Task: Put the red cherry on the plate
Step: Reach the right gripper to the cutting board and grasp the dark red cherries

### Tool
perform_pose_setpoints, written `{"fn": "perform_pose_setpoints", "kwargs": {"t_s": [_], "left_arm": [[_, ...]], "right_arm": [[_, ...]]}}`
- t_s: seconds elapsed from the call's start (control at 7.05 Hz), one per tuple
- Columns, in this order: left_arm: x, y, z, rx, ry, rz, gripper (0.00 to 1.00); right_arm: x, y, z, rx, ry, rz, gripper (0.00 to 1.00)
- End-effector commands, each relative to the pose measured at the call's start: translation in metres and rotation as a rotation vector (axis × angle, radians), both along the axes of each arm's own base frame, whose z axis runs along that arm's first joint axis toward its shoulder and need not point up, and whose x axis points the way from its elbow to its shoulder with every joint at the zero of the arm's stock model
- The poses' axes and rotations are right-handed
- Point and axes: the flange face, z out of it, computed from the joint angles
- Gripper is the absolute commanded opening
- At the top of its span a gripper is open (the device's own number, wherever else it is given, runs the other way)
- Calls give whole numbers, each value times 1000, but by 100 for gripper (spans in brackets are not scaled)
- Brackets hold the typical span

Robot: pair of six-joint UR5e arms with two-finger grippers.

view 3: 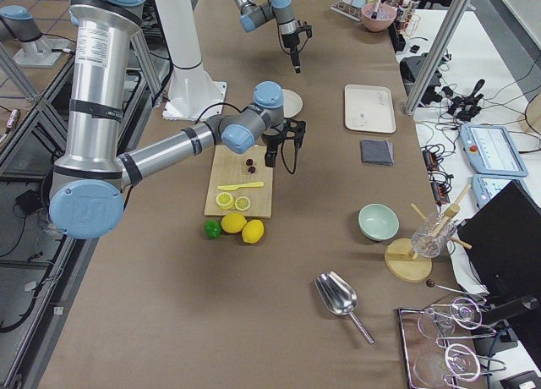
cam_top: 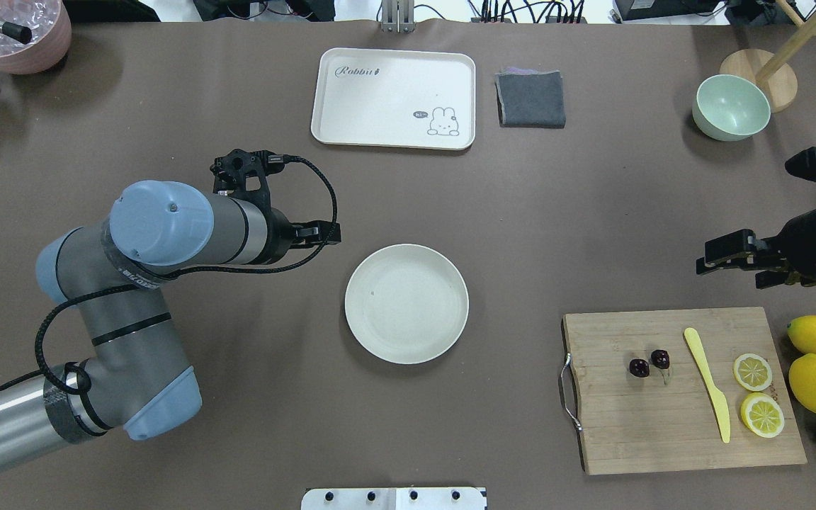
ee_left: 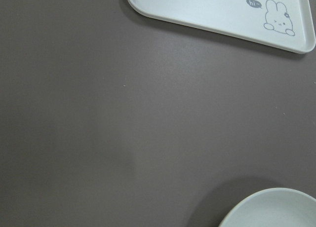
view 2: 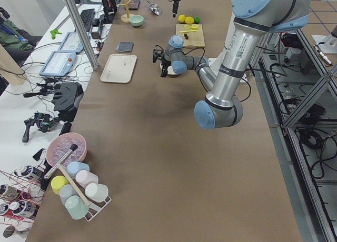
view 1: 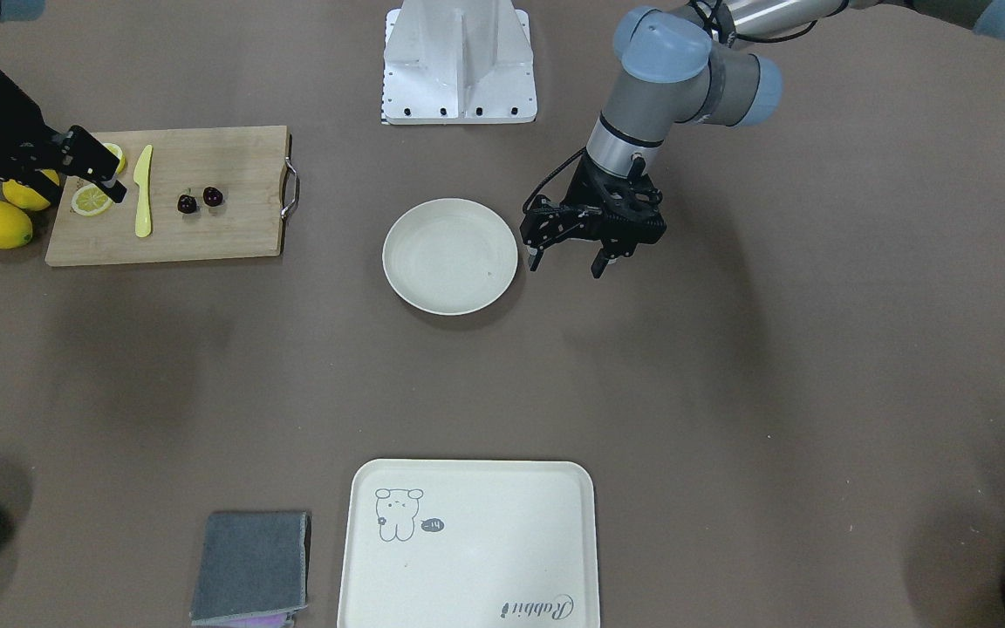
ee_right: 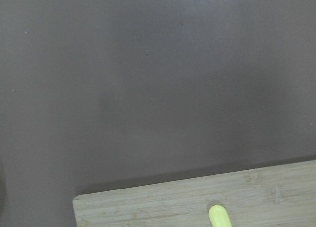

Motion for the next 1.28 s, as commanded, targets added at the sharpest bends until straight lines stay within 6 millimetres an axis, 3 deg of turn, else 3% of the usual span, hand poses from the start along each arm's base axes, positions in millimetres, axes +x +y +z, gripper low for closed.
{"fn": "perform_pose_setpoints", "kwargs": {"t_s": [0.0, 0.28, 0.43, 0.57, 0.85, 0.99, 1.13], "left_arm": [[-1, -2, 14, -8, -20, -7, 98], [8, -2, 24, -16, -36, 2, 98], [9, -2, 25, -18, -39, 4, 98], [10, -1, 26, -18, -40, 5, 98], [11, -2, 27, -21, -44, 7, 98], [11, -2, 27, -20, -43, 5, 98], [11, -2, 29, -21, -45, 5, 98]], "right_arm": [[-59, 30, 4, -74, 49, 93, 100], [-103, 62, 6, -112, 71, 148, 100], [-115, 69, 17, -105, 100, 147, 100], [-122, 69, 33, -114, 129, 139, 100], [-123, 68, 38, -115, 137, 135, 98], [-123, 68, 38, -115, 137, 133, 92], [-128, 73, 37, -117, 136, 123, 79]]}}
